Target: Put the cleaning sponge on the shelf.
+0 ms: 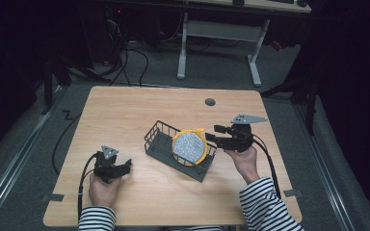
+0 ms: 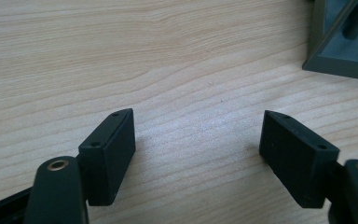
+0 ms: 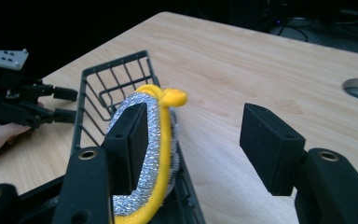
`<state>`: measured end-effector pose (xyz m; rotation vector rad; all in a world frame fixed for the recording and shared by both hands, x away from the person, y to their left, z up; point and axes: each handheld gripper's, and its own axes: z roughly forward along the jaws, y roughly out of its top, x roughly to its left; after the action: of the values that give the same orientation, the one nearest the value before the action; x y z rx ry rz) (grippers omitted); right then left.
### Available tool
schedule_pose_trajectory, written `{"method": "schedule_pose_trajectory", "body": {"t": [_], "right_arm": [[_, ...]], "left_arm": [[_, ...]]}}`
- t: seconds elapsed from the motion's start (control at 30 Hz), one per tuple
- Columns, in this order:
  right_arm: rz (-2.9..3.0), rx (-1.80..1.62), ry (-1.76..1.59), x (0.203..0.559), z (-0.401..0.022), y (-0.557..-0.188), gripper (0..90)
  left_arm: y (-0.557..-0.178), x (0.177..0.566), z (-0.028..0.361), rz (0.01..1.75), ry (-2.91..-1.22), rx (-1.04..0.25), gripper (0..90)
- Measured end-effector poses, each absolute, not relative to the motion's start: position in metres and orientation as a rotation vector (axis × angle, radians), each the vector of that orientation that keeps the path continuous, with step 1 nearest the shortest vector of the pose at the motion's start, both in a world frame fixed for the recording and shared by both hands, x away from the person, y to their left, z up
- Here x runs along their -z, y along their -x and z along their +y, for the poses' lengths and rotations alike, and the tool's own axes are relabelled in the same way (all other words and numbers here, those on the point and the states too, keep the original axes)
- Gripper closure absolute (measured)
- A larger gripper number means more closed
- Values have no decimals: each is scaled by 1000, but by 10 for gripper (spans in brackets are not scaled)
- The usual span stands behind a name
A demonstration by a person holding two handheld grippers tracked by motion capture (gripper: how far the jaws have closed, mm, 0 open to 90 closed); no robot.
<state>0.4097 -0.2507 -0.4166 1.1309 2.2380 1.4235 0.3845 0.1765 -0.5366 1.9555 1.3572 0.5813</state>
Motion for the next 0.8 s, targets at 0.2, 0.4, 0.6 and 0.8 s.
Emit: {"method": "schedule_pose_trajectory", "body": {"t": [0.2,0.4,0.6,0.8], "right_arm": [[2174,-1431,-1159,408,-269,-407,428],[2117,-1436,-1185,402,-285,-403,434],[2066,-1443,-1232,405,-304,-397,446],[2020,-1447,-1258,405,-322,-389,454]], "left_arm": [[-385,537,176,1357,-1956,-582,274],[-385,537,176,1356,-1956,-582,274],[-385,537,176,1356,-1956,-582,274],[-385,537,176,1356,-1956,-582,274]]}}
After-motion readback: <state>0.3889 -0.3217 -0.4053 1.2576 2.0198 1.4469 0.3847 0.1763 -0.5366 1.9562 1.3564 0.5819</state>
